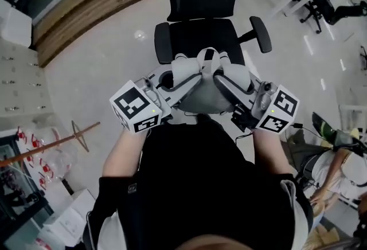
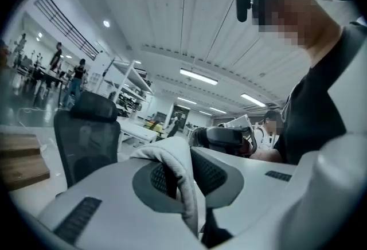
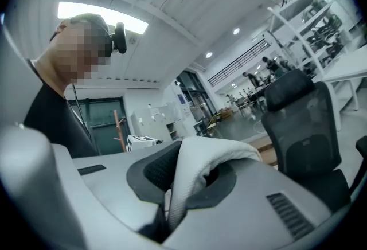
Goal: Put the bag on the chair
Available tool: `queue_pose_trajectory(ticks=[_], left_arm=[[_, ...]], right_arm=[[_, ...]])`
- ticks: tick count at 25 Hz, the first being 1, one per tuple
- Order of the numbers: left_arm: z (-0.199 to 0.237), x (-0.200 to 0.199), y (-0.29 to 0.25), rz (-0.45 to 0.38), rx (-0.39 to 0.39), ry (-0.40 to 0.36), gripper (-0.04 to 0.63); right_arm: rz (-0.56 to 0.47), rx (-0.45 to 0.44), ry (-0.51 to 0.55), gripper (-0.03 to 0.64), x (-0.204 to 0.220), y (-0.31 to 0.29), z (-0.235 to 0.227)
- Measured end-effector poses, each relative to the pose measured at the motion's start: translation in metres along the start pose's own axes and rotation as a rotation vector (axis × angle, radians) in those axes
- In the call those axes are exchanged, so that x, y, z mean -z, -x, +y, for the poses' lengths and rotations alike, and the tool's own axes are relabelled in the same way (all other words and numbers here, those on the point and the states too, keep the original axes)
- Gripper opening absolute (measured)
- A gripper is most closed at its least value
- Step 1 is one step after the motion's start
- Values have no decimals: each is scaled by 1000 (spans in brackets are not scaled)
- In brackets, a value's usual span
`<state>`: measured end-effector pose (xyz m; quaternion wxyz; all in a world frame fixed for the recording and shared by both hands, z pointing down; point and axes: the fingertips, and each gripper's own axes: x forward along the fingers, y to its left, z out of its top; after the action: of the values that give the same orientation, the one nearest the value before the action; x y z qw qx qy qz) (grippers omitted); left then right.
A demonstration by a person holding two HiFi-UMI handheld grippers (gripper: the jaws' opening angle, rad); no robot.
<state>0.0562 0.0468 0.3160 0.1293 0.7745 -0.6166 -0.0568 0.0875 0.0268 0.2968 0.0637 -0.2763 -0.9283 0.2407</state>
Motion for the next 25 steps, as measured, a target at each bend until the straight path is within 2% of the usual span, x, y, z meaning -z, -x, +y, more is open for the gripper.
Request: queue_pose_trajectory(ticks=[5, 9, 12, 16, 21, 25], left_arm=[[5, 5, 24, 89, 278, -19, 49], [2, 5, 7, 135, 401, -54, 49], [-7, 5, -13, 161, 441, -70, 49], [-28, 5, -51, 194, 475, -77, 49], [-30, 9, -67, 201, 460, -51, 49], [-29, 13, -64, 198, 475, -17, 49]], right_arm=[[-153, 250, -44, 41, 13, -17, 20], [-271, 368, -109, 41, 18, -2, 15], [-334, 398, -146, 41, 22, 18, 17], [-392, 414, -133, 41, 21, 55, 20], [-353, 397, -73, 41, 22, 65, 21], [-322, 425, -29, 41, 21, 63, 22]])
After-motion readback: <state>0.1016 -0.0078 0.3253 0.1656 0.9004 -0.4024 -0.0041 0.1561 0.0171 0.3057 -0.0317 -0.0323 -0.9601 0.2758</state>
